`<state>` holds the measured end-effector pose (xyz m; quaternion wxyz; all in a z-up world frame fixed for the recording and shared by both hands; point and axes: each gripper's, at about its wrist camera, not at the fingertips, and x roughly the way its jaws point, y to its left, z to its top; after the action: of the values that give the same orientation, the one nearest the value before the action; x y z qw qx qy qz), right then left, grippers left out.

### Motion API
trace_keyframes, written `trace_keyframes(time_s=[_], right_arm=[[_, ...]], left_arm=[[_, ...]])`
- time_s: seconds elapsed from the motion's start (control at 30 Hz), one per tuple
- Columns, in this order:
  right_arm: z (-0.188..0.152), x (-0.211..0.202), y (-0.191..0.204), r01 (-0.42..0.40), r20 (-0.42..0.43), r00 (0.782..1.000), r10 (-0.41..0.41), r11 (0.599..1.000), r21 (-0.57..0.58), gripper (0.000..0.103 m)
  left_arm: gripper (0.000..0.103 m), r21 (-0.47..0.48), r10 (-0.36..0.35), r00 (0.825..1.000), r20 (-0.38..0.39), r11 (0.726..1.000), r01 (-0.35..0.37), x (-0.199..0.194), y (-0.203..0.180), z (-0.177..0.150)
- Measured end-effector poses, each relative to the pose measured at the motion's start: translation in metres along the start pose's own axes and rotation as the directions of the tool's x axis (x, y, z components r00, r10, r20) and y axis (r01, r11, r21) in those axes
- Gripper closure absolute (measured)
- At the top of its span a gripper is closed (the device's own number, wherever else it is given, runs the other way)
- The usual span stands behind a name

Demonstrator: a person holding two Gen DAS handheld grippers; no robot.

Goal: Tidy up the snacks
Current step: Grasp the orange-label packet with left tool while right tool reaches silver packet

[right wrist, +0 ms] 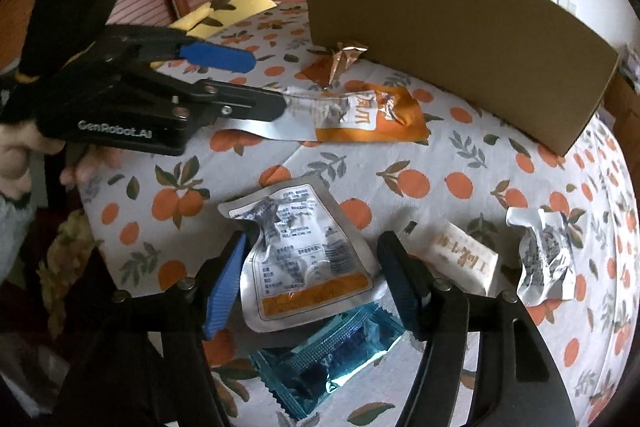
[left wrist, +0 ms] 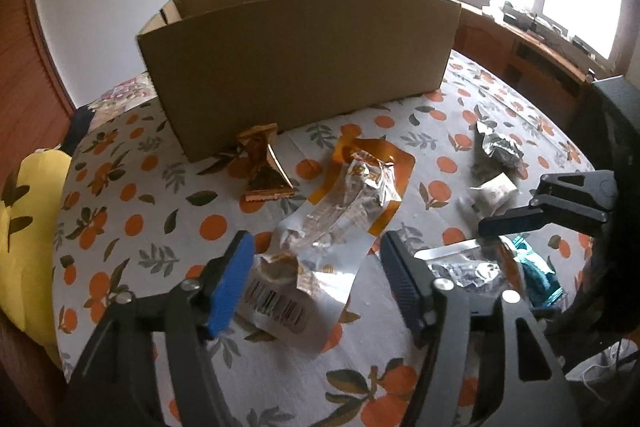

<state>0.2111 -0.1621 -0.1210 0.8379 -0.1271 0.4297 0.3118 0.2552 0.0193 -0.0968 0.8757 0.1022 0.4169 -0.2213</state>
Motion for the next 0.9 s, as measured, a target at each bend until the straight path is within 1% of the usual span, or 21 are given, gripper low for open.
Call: trace_keyframes(time_s=[0.1, 0.3, 0.53, 0.7, 0.9], right_arm=[[-0.003, -0.001, 0.000, 0.029, 0.009, 1.000, -0.029, 1.000, -0.011, 0.036], [-0.008, -0.002, -0.001, 0.050, 0.028, 0.998, -0.050, 0.999, -0.014, 0.036], [-0.014, -0.007, -0.002, 0.046, 0.046, 0.998, -0.046, 0.999, -0.010, 0.036], [-0.014, -0.006, -0.001, 0.050, 0.053, 0.997, -0.049, 0.999, -0.006, 0.036], [-0.014, -0.007, 0.001, 0.055, 0.053, 0.997, -0.055, 0.998, -0.011, 0.036]], left_arm=[[0.035, 0.014, -0.034, 0.999, -0.031, 0.999, 0.034, 0.009, -0.002, 0.004], [0.035, 0.073, -0.021, 0.996, -0.088, 0.997, 0.027, 0.028, -0.009, 0.011], [0.035, 0.108, -0.023, 0.995, -0.095, 0.994, 0.033, 0.036, -0.014, 0.021], [0.035, 0.162, 0.003, 0.995, -0.101, 0.987, 0.014, 0.044, -0.025, 0.023], [0.035, 0.161, -0.027, 0.993, -0.114, 0.986, 0.046, 0.050, -0.031, 0.031]])
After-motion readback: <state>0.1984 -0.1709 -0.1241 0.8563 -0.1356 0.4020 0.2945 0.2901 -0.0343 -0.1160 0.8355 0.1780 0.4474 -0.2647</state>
